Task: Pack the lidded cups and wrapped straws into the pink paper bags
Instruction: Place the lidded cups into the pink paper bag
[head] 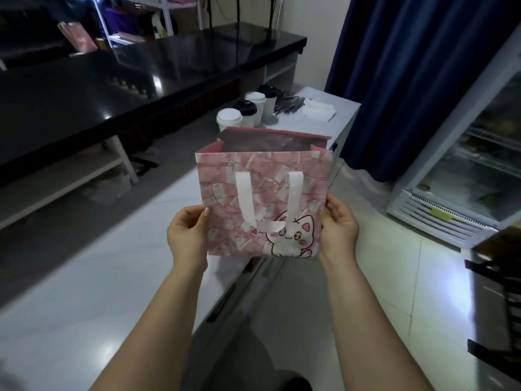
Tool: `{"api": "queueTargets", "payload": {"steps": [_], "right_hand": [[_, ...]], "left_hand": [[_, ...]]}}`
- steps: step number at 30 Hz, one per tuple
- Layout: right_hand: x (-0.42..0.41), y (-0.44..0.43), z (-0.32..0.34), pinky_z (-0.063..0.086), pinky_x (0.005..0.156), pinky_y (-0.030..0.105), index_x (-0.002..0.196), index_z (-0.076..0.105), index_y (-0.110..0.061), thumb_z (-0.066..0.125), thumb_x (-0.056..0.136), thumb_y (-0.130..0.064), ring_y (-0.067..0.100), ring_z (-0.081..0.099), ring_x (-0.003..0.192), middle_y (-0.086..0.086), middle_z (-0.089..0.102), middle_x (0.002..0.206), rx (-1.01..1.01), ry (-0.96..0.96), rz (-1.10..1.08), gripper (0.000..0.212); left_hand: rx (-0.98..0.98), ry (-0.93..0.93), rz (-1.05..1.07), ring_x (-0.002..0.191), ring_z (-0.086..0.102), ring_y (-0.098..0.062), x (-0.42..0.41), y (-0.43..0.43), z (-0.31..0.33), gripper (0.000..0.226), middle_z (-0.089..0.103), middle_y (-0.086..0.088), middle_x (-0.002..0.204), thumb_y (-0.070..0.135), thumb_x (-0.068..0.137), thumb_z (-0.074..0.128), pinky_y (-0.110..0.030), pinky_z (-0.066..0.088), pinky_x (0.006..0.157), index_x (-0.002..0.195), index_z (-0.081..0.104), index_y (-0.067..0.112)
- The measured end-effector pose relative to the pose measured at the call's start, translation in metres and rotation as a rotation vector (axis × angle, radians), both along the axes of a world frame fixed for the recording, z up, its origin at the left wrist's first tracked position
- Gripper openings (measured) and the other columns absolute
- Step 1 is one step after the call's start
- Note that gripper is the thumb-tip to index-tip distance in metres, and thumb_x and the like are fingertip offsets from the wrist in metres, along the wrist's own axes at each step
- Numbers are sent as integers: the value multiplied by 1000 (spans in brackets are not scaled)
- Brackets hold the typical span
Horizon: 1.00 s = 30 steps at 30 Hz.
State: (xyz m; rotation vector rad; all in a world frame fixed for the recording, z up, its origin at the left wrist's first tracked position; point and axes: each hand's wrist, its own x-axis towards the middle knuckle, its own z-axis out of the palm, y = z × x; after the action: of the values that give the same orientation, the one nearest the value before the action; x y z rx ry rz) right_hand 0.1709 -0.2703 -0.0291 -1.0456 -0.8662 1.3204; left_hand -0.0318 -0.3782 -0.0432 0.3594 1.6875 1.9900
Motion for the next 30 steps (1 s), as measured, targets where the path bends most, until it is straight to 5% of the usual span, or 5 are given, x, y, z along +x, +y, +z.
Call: {"api": "queueTargets", "payload": {"steps": [8,13,20,24,30], "right_hand": [[12,111,19,57,71,27,96,69,-23,58,92,3,14,71,89,-2,75,95,43,45,202,28],[-25,164,19,57,76,28,95,70,-20,58,93,-1,16,70,92,-1,74,96,113,36,370,24],[-98,220,8,59,80,37,91,71,-24,62,93,-8,23,70,94,4,74,98,63,33,493,19],[-126,249,2,59,74,34,94,70,-20,59,94,-7,23,70,90,7,74,98,2,22,570,17],[-148,286,-7,57,68,25,97,68,-19,58,94,-7,17,71,87,1,75,94,-6,3,666,16]], "left_hand": [[6,65,213,79,68,-18,41,72,10,17,71,0,82,10,90,67,-35,56,74,79,68,22],[6,52,355,70,68,-11,36,93,10,22,71,5,75,9,88,69,-26,56,61,72,69,24],[19,68,470,72,69,-12,-7,124,-3,16,72,6,74,6,89,67,-30,59,65,78,69,18],[16,22,510,72,69,-14,-25,141,-16,19,72,5,74,5,89,67,-35,59,69,76,69,19],[-7,52,553,73,71,-12,-31,163,-20,27,73,4,76,5,88,68,-24,57,62,71,71,26]]}}
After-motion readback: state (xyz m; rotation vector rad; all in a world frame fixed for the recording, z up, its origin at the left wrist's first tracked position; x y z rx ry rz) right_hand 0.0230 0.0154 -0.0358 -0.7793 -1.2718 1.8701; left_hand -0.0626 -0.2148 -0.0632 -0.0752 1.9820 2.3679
